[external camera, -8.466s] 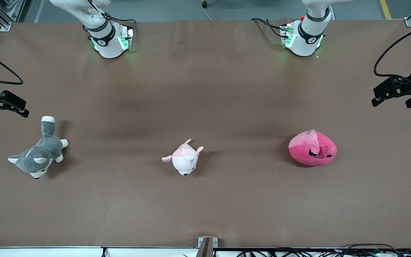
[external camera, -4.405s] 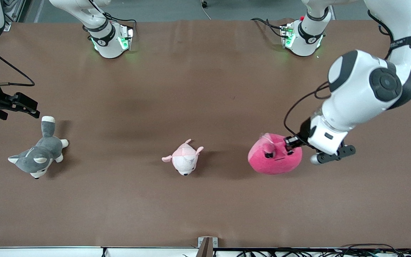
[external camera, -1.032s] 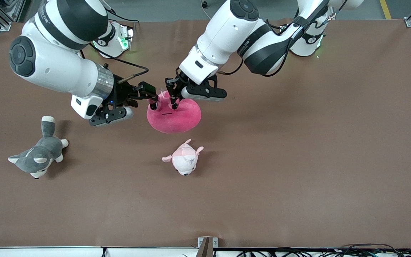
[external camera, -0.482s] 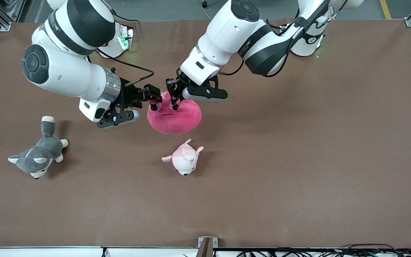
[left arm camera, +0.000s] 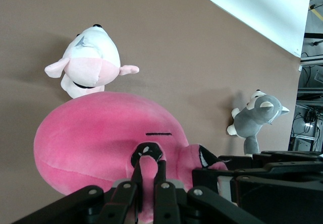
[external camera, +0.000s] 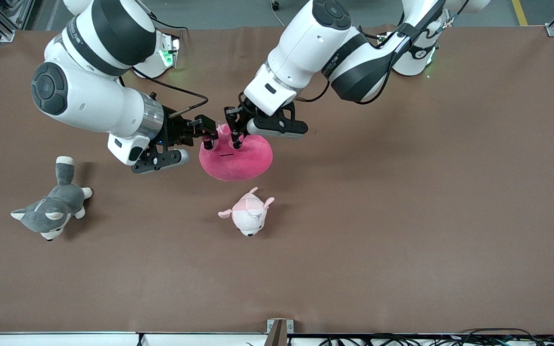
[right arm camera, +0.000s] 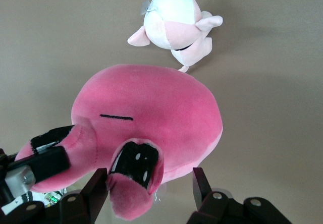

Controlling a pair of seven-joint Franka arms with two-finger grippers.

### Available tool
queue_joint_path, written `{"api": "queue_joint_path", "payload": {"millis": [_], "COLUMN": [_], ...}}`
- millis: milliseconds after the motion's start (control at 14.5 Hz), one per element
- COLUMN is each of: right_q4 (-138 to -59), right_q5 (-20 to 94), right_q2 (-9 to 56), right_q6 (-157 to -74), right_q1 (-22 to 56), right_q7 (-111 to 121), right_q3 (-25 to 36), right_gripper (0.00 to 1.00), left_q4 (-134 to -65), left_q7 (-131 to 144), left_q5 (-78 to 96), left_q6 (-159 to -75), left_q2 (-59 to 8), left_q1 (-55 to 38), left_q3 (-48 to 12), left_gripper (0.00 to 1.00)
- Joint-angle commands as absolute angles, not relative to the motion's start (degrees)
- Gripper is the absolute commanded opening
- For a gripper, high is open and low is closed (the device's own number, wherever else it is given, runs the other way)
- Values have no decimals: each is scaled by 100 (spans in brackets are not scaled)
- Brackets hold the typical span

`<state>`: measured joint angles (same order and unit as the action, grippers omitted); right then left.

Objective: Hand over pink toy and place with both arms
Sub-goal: 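Open the left gripper while the right gripper pulls the plush away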

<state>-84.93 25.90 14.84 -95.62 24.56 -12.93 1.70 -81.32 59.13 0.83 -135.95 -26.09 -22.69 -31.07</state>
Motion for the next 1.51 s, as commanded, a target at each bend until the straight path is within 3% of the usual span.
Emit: {"api": "queue_joint_path", "payload": {"millis": [0, 344, 413, 688, 964, 1032, 1101, 1239, 1445], "right_q4": [-8446, -8455, -8455, -8455, -8446, -8446, -8446, -8446, -8420], "right_q5": [2725, 2725, 2716, 2725, 2733, 2733, 2733, 2716, 2655], "right_q2": [1485, 1503, 1512, 1529, 1529, 1529, 1529, 1529, 1529], "right_q6": [-9571, -9554, -9554, -9545, -9554, -9545, -9528, -9484, -9361], "right_q1": [2531, 2636, 2637, 2567, 2540, 2540, 2531, 2514, 2444], "right_q7": [-1362, -1283, -1266, -1283, -1301, -1301, -1309, -1292, -1283], "right_q3": [220, 211, 211, 220, 229, 237, 237, 246, 255], "right_gripper": [76, 64, 57, 7, 1, 0, 0, 0, 0], "left_q4": [-8112, -8104, -8112, -8104, -8104, -8104, -8104, -8104, -8112], "left_q7": [6021, 6021, 6021, 6021, 6021, 6012, 6003, 6003, 6012], "left_q5": [-26, -26, -26, -26, -26, -35, -35, -44, -70], "left_q6": [-13579, -13579, -13579, -13579, -13579, -13579, -13597, -13605, -13501], "left_q2": [-2566, -2549, -2549, -2549, -2549, -2549, -2549, -2523, -2339], "left_q1": [-2250, -2250, -2250, -2233, -2232, -2232, -2241, -2241, -2093], "left_q3": [-3111, -3111, -3111, -3111, -3111, -3111, -3111, -3111, -3111], "left_gripper": [0, 0, 0, 1, 5, 25, 57, 100, 100]}}
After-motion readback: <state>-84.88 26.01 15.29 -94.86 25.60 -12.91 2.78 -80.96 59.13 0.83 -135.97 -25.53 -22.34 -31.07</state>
